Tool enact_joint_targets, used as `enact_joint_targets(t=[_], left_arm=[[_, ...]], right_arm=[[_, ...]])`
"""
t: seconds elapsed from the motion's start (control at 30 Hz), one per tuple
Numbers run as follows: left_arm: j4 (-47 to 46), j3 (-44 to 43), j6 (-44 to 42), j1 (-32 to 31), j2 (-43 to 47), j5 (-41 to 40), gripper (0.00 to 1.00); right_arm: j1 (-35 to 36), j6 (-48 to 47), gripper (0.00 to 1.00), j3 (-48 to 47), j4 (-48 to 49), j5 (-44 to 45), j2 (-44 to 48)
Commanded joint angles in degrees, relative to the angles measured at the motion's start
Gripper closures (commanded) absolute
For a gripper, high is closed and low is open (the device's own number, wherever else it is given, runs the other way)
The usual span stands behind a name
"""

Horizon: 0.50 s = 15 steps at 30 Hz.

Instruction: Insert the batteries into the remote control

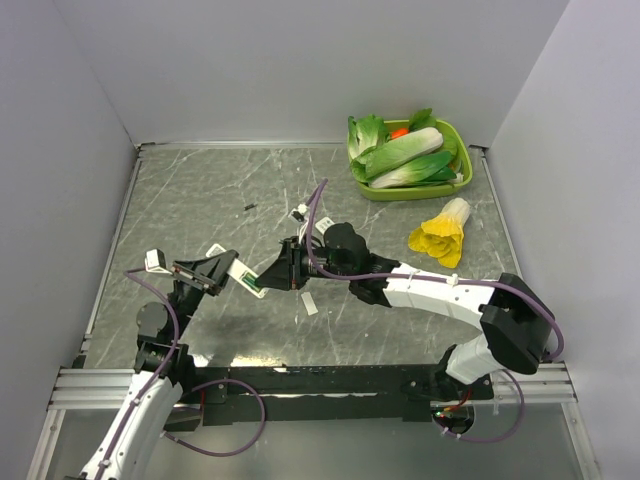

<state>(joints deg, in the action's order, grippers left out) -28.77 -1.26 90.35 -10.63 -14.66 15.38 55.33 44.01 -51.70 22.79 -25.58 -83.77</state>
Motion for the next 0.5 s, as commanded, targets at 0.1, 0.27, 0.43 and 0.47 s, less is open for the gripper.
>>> enact_joint_targets(t=[0.1,0.27,0.43,0.47], left_arm=[[-2.6,6.5,1.9,-1.2,3.0,4.3,0.98],[1.0,4.3,-6.5,-1.1,2.1,4.8,0.98],[-3.6,3.8,-7.9,-1.1,-0.7,7.8,0.98],[-4.3,3.6,-7.9,-1.1,-1.5,8.0,0.98]], right_arm=[[0.8,-3.1,0.96,-2.0,-2.4,2.3,-0.4],[0.9,-6.0,0.72,-3.1,-6.0,3.1,1.1],[0.7,-7.1,0.60,-5.8,-7.0,1.9,-0.1],[0.7,-7.0,0.58,-6.0,-6.7,1.1,-0.3]])
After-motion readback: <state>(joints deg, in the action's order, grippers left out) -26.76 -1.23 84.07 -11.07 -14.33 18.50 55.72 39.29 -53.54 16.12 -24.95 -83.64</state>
